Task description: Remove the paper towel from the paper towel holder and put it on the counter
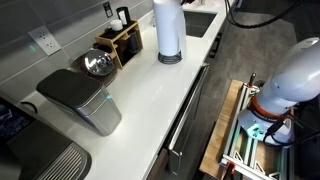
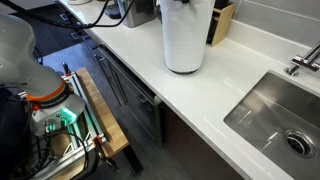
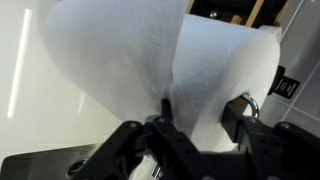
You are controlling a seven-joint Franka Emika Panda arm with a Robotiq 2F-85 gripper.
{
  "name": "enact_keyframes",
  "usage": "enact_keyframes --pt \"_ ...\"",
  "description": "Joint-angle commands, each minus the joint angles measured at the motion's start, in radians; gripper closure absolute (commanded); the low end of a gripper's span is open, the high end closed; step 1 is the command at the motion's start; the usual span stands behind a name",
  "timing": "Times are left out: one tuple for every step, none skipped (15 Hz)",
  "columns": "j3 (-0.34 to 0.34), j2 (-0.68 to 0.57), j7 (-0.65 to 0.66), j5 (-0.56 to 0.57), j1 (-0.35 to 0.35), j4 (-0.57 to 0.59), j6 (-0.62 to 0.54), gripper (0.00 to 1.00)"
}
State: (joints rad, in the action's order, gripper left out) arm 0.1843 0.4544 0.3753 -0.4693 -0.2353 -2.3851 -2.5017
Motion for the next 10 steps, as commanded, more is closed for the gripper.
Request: enact_keyframes --pt "-0.009 0.03 0.036 0.036 -0.01 0.025 0.049 0.73" --pt "-0.011 0.034 0.04 0.045 -0.013 0.03 0.06 0.73" --pt "-0.013 0.039 0.042 0.056 -0.016 0.036 0.066 0.73" --pt "-0.015 0.043 0.048 0.066 -0.018 0.044 0.076 0.73" --pt "-0.017 0.049 0.052 0.075 -0.019 0.053 0.086 0.73" --pt "-0.02 0.052 0.057 0.084 -0.022 0.061 0.093 0.73" --pt "-0.023 0.056 0.064 0.094 -0.024 0.072 0.109 0.73" --pt "-0.027 0.058 0.073 0.104 -0.027 0.085 0.119 0.73" --pt "-0.024 0.063 0.065 0.103 -0.022 0.099 0.131 0.73" --pt "-0.013 0.069 0.04 0.091 -0.01 0.113 0.14 0.73"
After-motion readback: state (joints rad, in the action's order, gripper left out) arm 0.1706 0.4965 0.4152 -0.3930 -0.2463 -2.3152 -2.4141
